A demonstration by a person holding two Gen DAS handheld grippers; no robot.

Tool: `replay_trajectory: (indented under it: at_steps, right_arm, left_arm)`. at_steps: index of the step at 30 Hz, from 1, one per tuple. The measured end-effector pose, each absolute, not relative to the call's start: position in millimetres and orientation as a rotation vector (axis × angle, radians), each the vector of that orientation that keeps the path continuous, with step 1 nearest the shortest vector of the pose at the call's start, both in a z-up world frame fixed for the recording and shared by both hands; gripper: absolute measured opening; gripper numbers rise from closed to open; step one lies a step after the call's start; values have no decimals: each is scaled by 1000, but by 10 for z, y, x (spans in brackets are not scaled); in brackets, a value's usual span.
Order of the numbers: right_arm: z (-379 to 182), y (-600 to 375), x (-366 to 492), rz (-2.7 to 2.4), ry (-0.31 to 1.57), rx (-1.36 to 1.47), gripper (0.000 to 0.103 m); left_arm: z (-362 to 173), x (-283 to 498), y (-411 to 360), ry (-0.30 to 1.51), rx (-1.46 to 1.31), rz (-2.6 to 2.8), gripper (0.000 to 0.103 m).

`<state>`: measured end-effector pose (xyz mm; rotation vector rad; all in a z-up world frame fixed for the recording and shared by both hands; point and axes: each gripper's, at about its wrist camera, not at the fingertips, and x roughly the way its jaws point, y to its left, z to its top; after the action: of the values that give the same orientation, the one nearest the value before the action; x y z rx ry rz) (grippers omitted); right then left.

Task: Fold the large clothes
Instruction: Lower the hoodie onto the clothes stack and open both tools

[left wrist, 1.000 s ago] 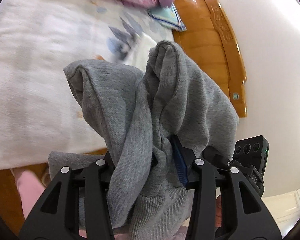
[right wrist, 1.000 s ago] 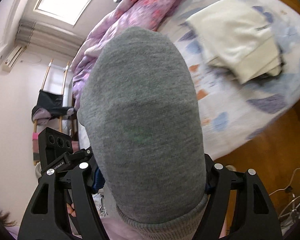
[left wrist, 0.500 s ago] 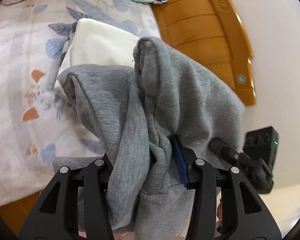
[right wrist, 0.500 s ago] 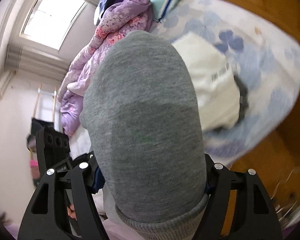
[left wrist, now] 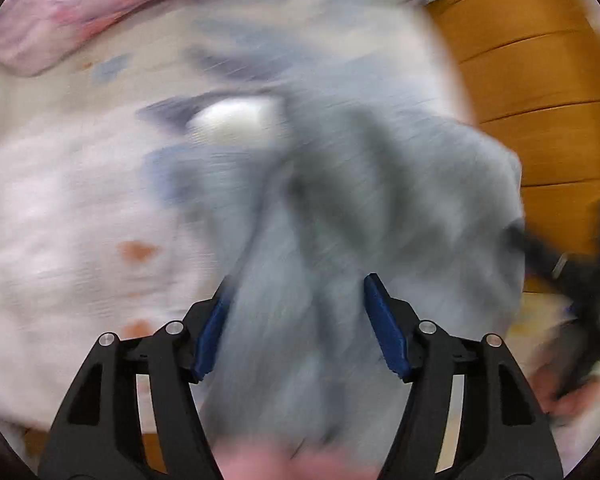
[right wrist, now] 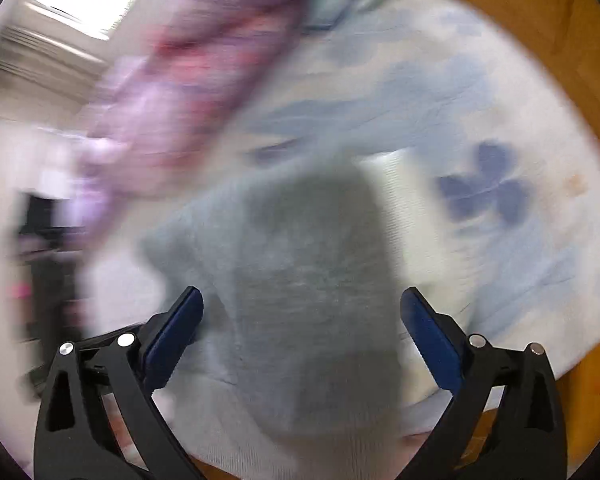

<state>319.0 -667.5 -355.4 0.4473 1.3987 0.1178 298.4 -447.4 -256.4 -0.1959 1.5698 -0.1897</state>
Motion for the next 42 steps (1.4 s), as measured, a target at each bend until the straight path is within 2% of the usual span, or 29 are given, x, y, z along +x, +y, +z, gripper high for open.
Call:
replay_trajectory:
  at_steps: [2,6,7,8,9,10,11,13,15,17,18,20,24,25,27,28,29,31,35,38,39,40,41,42]
  right_arm:
    - [-3916,-6786,3340,-13,1568,359,95]
    - [-3801,-6992,3154,108,1425,526,94]
    - [-3791,-6988,3105,142,1425,521,88]
    - [-3788,-6971,3065,164,1434,496,67]
    - [-3781,-6971,3047,171,1430,484,55]
    - [-3770,-6997,3054,189,1411,494,37]
    - [-3783,-7016,3066,220,1398,521,30]
    - [-3802,-6920,3143,311,1412,554,29]
    - [-3956,-6822,3304,317,1438,506,29]
    - [-4230,-6740,3497,300,1493,469,27]
    - [-4355,-6735,3591,285,1494,474,27]
    - [-4423,-6741,3678,281,1486,477,23]
    - [-4197,-6799,3531,271,1515,507,23]
    - [-4125,-6791,3457,273,1524,486,26]
    - [-4082,-6791,3243,270,1561,441,27]
    - [-4090,-6802,3069,239,1592,409,27]
    - [-4117,-6813,2927,220,1610,406,27]
    - [-4300,-6823,2667,216,1656,479,27]
    - [-4828,-6768,2524,109,1711,503,29]
    - [-4616,-6745,2462,82,1691,502,31]
    - [-4482,-6738,2416,92,1662,492,38]
    - [-4361,-6737,2368,91,1643,487,59]
    - [-4239,-6749,2312,84,1621,485,71]
    - [-4085,-6759,2258,75,1587,487,71]
  left_arm:
    - [-2697,2974,-4434,1615,-174,-124,65]
    - [-2583,2832,-4491,1574,-75,-90,66]
    - [-2519,2786,-4516,1553,-47,-58,65]
    - [-2453,2758,-4547,1533,-63,-62,64]
    - [-2355,2739,-4590,1521,-93,-78,63]
    - [-2308,2747,-4631,1507,-123,-98,54]
    - [-2246,2781,-4698,1484,-154,-126,45]
    - [-2204,2900,-4849,1442,-177,-188,44]
    - [-2358,3130,-4981,1429,-160,-209,37]
    - [-2736,3341,-5030,1513,-147,-154,14]
    - [-3030,3492,-4969,1578,-216,-109,15]
    - [-3211,3664,-4873,1589,-316,-83,15]
    - [-2833,3559,-4929,1545,-202,-122,16]
    - [-2775,3477,-4924,1542,-193,-127,16]
    - [-2752,3202,-4929,1584,-195,-140,17]
    - [-2785,3066,-4941,1605,-191,-149,24]
    - [-2837,2932,-4959,1614,-175,-152,35]
    - [-3075,2732,-4970,1644,-155,-161,44]
    - [-3628,2559,-4945,1694,-223,-176,46]
    - [-3395,2518,-4914,1640,-217,-183,47]
    - [-3296,2501,-4910,1611,-193,-190,48]
    - [-3142,2472,-4897,1570,-152,-181,53]
    - [-2982,2442,-4867,1529,-140,-185,56]
    - [-2860,2416,-4839,1498,-153,-205,56]
